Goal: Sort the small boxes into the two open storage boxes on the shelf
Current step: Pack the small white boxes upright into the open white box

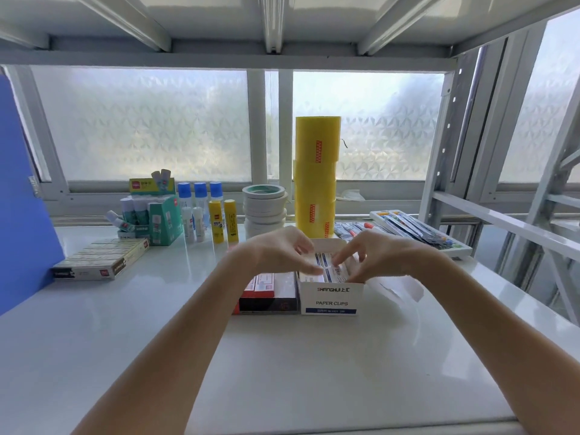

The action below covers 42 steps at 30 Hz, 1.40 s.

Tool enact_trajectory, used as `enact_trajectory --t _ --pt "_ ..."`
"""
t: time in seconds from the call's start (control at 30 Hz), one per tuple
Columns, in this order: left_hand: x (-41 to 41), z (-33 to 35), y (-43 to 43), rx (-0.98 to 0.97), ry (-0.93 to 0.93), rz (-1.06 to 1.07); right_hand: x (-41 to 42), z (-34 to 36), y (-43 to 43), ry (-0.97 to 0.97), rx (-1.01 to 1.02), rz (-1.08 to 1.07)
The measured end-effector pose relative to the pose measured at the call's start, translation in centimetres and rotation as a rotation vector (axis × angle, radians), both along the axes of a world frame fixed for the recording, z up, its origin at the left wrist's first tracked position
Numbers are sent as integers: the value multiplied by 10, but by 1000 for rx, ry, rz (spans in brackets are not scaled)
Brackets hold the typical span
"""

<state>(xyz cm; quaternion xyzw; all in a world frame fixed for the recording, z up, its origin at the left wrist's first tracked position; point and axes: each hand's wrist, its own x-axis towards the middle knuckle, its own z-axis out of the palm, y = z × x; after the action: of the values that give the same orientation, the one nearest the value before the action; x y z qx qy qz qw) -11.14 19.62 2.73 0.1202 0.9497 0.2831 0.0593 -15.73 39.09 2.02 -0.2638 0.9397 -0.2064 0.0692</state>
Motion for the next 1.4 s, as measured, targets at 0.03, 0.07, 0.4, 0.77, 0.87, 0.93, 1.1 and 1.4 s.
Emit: enact_trajectory --t 0.03,0.07,0.4,0.77,0.87,0.93,1.1,1.4 --pt "4 6 -6 68 52 23 0 1 3 -12 -42 9" --pt "7 10 -13 113 128 78 0 3 7 -18 -101 6" --pt "15 -32 -98 -167 113 612 -4 -4 5 -164 -151 -287" --pt "19 -44 -95 27 73 601 -3 -16 -9 -42 -196 -287" --pt "20 -44 -99 44 60 607 -2 -18 -12 3 -210 -295" --pt "19 -44 -100 46 58 610 -2 -20 -13 23 -214 -297" --pt "19 -43 -101 60 33 615 -2 -21 -15 33 -226 -300" --pt "16 -48 -102 70 57 622 -3 -22 -14 51 -220 -280"
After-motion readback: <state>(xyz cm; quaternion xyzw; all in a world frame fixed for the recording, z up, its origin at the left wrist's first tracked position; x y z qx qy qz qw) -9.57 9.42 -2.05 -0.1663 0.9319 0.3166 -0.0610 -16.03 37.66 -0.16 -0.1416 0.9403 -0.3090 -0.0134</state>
